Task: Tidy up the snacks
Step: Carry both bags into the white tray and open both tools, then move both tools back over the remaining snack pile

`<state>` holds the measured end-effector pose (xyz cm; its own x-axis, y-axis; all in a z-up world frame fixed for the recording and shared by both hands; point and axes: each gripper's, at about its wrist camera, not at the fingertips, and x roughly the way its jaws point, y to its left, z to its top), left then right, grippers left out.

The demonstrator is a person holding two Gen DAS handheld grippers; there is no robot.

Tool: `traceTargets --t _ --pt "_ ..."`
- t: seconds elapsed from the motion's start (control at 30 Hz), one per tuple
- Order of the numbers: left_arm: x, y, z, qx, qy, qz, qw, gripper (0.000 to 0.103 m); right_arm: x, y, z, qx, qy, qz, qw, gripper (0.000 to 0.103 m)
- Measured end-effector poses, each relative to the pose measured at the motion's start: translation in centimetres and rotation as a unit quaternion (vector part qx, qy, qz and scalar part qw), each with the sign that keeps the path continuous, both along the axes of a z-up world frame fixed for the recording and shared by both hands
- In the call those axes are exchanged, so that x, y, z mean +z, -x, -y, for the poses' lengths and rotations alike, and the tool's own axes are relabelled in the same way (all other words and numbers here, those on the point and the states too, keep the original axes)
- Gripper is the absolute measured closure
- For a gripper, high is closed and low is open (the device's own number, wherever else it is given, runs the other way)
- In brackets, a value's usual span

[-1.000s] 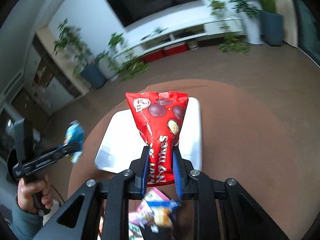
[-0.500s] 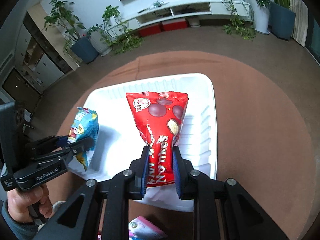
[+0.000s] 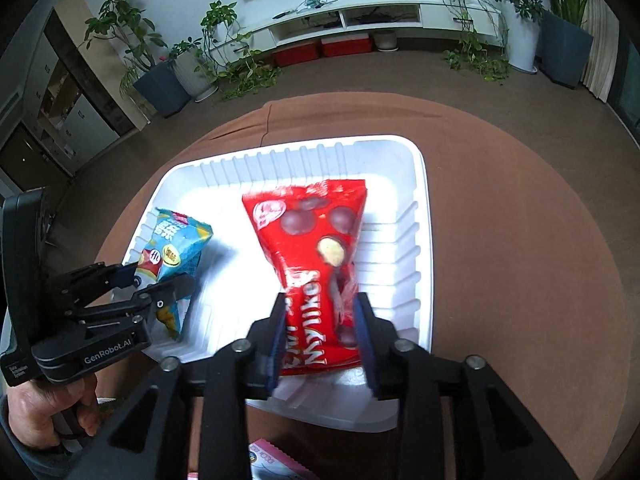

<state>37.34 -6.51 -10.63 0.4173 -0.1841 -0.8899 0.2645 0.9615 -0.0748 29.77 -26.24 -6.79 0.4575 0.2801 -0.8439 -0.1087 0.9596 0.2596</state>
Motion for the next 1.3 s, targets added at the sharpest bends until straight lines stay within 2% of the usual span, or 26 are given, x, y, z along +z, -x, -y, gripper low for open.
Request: traceTargets --t 0.13,0.23,0.33,0.4,0.47,0.53,0.6,0.67,0.8,0.87,0.9,0.97,1.07,1.3 --pt "1.0 0.3 -0.5 0.001 0.005 0.014 0.9999 0.041 0.9 0.3 0.4 -0.005 0.000 0.012 1.000 0.049" --pt "3.1 1.7 -1.6 0.005 0.015 0.028 0.9995 0.040 2.3 1.1 1.0 -0.012 -0.010 0.026 1.000 0.045" --pt "5.9 3.5 -3.0 0.011 0.025 0.059 0.9979 0.035 4.5 3.0 1.7 -0.016 -0.023 0.052 0.998 0.039" --pt "8.2 5.4 -4.3 0.015 0.036 0.087 0.9954 0.031 6.2 5.0 2.5 -0.021 -0.039 0.076 0.996 0.030" --pt "10.3 8.5 -5.5 0.017 0.053 0.116 0.9917 0.021 7.5 7.7 3.1 -0.024 -0.055 0.104 0.993 0.024" --pt "11.8 11.1 -6.7 0.017 0.070 0.136 0.9880 0.012 8.3 10.4 3.7 -0.028 -0.066 0.131 0.989 0.017" --pt "12.3 14.3 -7.9 0.019 0.093 0.148 0.9845 0.009 8.7 13.2 4.0 -0.033 -0.074 0.151 0.985 0.012" --pt "12.1 17.0 -8.7 0.030 0.108 0.148 0.9825 0.000 8.7 16.0 4.3 -0.038 -0.087 0.162 0.982 0.011" --pt "10.0 23.0 -10.4 0.067 0.141 0.161 0.9744 0.000 7.2 21.0 4.4 -0.049 -0.103 0.161 0.980 0.008" --pt "8.1 25.2 -10.5 0.087 0.142 0.142 0.9758 0.000 6.0 23.4 3.8 -0.052 -0.091 0.155 0.982 0.008" --pt "6.7 26.1 -10.5 0.099 0.141 0.105 0.9793 0.000 5.6 24.5 3.6 -0.052 -0.087 0.154 0.983 0.008" --pt "4.3 27.3 -10.8 0.126 0.143 0.059 0.9798 0.001 4.8 26.2 3.0 -0.056 -0.082 0.151 0.984 0.008" --pt "2.3 28.7 -10.6 0.155 0.117 0.036 0.9803 0.002 4.0 28.0 2.5 -0.067 -0.080 0.152 0.983 0.009" --pt "1.6 28.6 -9.7 0.169 0.093 0.036 0.9805 0.002 3.4 29.4 1.0 -0.062 -0.046 0.147 0.986 0.015"
